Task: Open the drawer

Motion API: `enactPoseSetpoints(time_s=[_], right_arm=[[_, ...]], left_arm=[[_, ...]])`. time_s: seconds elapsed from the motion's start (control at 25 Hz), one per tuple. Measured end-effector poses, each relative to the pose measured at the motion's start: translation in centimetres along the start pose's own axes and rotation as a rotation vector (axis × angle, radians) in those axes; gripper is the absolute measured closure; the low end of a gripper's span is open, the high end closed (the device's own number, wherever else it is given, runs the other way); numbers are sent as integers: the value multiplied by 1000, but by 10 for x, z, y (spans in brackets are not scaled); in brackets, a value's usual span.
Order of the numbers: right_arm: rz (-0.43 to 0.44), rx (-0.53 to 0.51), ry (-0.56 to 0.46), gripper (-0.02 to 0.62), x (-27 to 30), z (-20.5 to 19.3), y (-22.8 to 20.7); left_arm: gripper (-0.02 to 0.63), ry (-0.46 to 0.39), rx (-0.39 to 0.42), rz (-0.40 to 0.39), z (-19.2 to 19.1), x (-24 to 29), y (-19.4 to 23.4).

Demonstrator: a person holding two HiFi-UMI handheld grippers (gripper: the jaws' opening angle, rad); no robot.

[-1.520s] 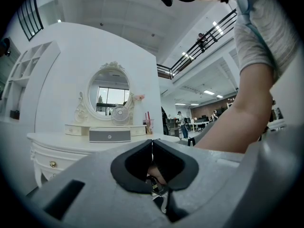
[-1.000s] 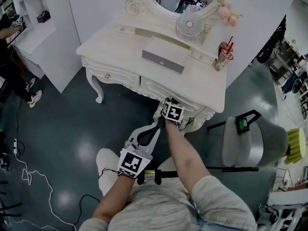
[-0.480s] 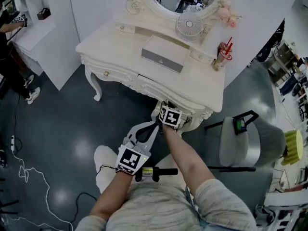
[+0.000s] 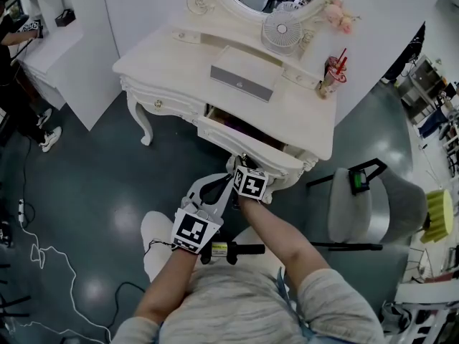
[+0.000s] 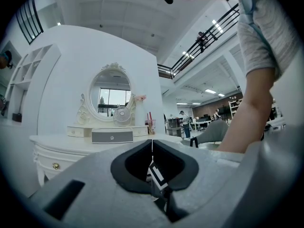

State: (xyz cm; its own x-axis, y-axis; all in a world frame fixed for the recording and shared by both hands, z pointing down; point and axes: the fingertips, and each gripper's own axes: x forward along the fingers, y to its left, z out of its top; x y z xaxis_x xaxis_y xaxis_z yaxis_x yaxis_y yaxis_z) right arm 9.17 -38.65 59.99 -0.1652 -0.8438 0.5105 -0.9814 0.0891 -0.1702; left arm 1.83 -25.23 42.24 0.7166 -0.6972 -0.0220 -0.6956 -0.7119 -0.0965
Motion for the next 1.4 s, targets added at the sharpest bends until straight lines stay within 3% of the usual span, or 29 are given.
enactPoseSetpoints(time_s=[0.32, 1.4], right_arm=[[48, 50, 9, 483, -23, -18, 18], [123, 16, 55, 488, -54, -40, 38]], left_arm=[[591, 6, 11, 3, -1, -1, -1], [591, 16, 15, 13, 0, -22, -17]])
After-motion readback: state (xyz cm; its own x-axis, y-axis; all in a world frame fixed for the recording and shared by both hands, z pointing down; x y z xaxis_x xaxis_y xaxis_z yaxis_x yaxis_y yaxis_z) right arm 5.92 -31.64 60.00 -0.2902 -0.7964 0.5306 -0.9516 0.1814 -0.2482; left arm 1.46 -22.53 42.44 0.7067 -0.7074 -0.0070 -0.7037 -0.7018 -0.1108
